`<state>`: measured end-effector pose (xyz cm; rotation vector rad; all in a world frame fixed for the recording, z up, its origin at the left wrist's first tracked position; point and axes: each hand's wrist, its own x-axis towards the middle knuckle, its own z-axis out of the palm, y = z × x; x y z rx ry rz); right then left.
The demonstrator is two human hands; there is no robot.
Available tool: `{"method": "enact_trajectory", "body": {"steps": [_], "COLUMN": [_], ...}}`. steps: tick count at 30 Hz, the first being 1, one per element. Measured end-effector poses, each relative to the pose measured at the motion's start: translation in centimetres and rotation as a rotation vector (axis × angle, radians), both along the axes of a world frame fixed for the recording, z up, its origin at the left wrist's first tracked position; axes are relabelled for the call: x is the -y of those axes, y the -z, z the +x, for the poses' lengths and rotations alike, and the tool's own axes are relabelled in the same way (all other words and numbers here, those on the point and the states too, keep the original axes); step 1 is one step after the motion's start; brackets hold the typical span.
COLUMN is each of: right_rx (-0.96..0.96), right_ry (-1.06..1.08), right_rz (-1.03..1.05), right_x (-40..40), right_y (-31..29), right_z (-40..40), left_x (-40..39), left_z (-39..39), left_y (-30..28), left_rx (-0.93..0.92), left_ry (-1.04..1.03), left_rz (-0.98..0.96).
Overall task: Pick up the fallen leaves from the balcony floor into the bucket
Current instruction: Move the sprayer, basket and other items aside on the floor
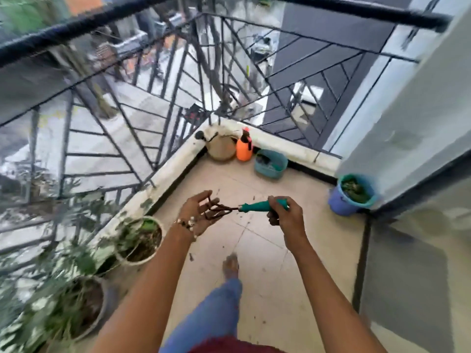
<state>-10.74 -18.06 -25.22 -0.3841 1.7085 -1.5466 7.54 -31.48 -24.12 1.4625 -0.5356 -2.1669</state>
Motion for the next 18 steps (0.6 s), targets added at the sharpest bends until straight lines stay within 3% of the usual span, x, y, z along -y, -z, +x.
{"method": "enact_trajectory", "body": {"steps": [6,13,18], "right_rx": [0.059,0.049,0.133], "right_ry": [0.092,0.185,0.13], "right_rz": [0.111,0.228,0.271], "right_x": [8.4,18.9,23.9], "right_y": [3.8,6.0,8.4], "right_z": [-11.9,-25.2,-33.2], "left_x": [10.0,21.7,27.5], "left_z": [-13.2,-28.0,-37.1], "left_y": [2.6,3.7,6.7], "left_rx": [0.005,0.199,0.35], "left_ry": [0.161,0.485,0.512], "left_rz": [-0.052,-0.144,-0.136]}}
